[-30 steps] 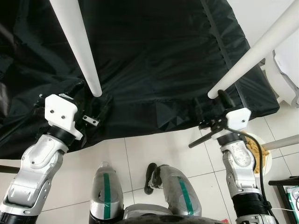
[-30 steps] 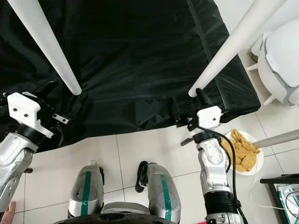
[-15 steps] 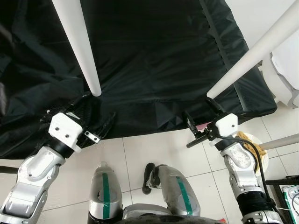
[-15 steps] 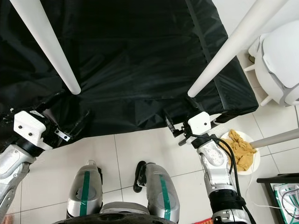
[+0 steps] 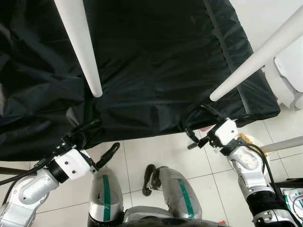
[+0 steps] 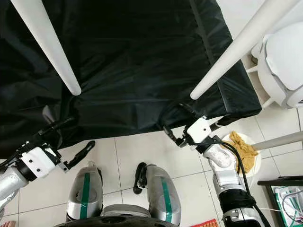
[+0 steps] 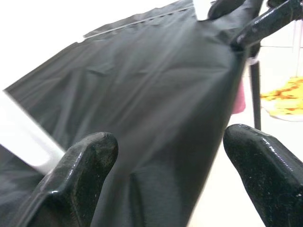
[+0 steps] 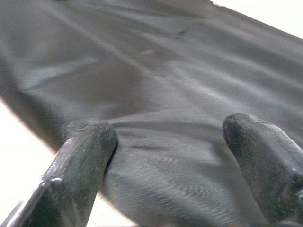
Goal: Building children table
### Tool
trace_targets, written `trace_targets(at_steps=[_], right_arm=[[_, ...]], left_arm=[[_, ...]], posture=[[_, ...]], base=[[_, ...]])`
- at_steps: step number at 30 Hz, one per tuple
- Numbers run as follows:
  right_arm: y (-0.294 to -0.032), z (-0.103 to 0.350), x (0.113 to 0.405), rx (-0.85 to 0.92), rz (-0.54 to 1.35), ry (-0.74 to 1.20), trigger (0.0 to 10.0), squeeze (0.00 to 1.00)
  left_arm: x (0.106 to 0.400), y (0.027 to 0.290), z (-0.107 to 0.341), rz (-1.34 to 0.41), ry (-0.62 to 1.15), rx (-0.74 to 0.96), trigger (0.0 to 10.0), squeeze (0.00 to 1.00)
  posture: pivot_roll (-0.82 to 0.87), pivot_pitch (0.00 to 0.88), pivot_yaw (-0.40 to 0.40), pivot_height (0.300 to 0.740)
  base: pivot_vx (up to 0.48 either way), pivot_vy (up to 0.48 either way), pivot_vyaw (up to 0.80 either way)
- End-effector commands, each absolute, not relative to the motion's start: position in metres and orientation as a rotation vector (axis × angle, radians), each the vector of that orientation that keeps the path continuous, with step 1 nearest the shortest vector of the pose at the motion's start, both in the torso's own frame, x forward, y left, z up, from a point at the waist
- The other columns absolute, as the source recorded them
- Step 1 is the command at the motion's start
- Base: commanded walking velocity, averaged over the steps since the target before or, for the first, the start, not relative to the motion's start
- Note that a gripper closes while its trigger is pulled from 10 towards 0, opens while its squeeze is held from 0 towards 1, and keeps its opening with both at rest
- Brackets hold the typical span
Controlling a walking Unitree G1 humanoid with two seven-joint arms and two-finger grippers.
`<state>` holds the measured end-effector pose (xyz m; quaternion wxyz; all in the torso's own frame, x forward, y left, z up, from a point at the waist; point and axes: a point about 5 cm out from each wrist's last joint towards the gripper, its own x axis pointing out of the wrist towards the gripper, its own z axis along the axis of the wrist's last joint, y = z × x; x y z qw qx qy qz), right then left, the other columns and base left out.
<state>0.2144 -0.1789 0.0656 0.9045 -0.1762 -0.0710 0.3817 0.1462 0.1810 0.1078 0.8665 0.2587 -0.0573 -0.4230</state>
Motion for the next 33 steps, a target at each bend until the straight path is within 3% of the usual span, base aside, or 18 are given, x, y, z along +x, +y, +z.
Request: trace_targets(at_steps=[1,8,17,28,33], right_arm=[[-0.18,0.064,0.211,-0.358,0.825,-0.122,10.0,0.0],[-0.181,0.079,0.214,-0.344,0.91,-0.153,10.0,0.0],[-0.179,0.088,0.213,-0.41,1.216,-0.12,10.0,0.0],[-0.189,0.073,0.219,-0.504,1.385,0.036,10.0,0.0],[-0.198,0.058,0.218,-0.533,1.417,0.135,10.0,0.0]], left_arm=[[0.142,0.18,0.108,-0.922,-0.12,0.55,10.0,0.0],[0.138,0.181,0.116,-1.001,-0.167,0.575,10.0,0.0],[0.146,0.16,0.136,-1.22,-0.304,0.637,10.0,0.0],[0.15,0.157,0.114,-1.297,-0.276,0.69,10.0,0.0],[0.135,0.153,0.091,-1.387,-0.21,0.694,10.0,0.0]], posture=[[0.21,0.176,-0.093,0.74],[0.19,0.196,-0.089,0.74],[0.17,0.177,-0.097,0.74],[0.16,0.134,-0.125,0.74],[0.16,0.146,-0.12,0.74]], base=[[0.0,0.0,0.0],[0.0,0.0,0.0],[0.0,0.0,0.0],[0.0,0.0,0.0],[0.0,0.0,0.0]])
